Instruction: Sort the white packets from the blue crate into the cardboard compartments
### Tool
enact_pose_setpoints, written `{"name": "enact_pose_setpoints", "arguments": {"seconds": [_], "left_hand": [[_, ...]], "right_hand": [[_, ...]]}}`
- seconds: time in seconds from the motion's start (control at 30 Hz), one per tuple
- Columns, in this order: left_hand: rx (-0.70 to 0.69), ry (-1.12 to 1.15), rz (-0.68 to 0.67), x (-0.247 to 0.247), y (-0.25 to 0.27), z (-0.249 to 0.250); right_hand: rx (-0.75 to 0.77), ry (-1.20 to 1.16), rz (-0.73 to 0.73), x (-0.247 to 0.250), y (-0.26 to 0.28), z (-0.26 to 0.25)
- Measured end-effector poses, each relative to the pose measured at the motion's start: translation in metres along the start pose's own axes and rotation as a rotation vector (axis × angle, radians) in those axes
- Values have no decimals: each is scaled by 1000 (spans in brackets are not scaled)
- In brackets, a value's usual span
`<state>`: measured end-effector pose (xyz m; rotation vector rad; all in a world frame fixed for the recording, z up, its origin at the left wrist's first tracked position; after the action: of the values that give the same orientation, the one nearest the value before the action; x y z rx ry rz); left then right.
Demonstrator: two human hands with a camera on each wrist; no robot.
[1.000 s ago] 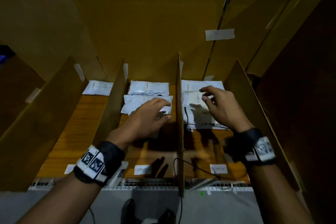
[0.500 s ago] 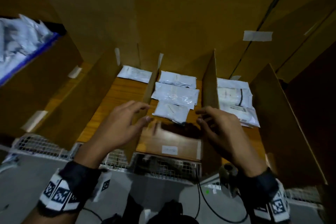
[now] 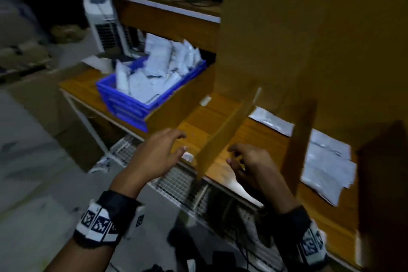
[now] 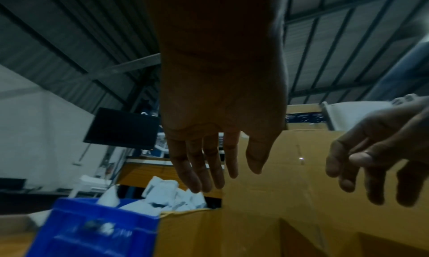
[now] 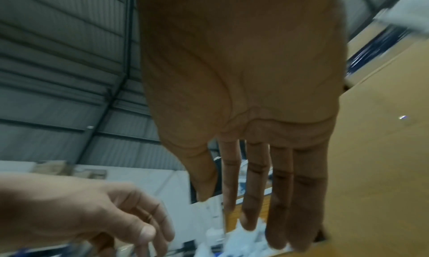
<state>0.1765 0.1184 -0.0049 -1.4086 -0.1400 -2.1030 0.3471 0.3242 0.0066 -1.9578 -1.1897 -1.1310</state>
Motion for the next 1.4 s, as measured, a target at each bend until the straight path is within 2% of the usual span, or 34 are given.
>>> {"name": "enact_pose_setpoints", "arguments": {"seconds": [0.17, 0.37, 0.5, 0.6, 0.7, 0.9, 1.03, 1.2, 1.4], "left_hand": [[157, -47, 26, 48, 18, -108], [274, -128, -25, 71, -4, -229], [240, -176, -121, 69, -40, -296], [212, -196, -173, 70, -67, -334], [152, -228, -238, 71, -93, -370], [-24, -287, -335, 82, -134, -415], [4, -314, -350, 100, -164, -423], [-77, -308, -296, 109, -217, -427], [-79, -344, -489, 92, -267, -455]], "right_hand": [[16, 21, -71, -59, -81, -99], [68, -14, -61, -125, -170, -186], [7, 10, -119, -173, -243, -205], [-39, 55, -164, -197, -288, -199], [-70, 141, -146, -215, -317, -192], [-142, 298, -191, -223, -348, -192], [-198, 375, -300, -216, -360, -198], [-287, 320, -340, -213, -362, -206], [-439, 367, -288, -208, -381, -226]]}}
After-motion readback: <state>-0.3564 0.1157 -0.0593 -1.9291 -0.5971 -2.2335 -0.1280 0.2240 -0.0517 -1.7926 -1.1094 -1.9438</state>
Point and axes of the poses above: each hand's wrist, its own y-axis away from the middle knuckle, its own x-axis out of the back of the hand, z = x × y, the point moved 4 cm from there along -y, towards the middle knuckle, and after that the axes turned 11 degrees about -x, right-handed, at the moved point
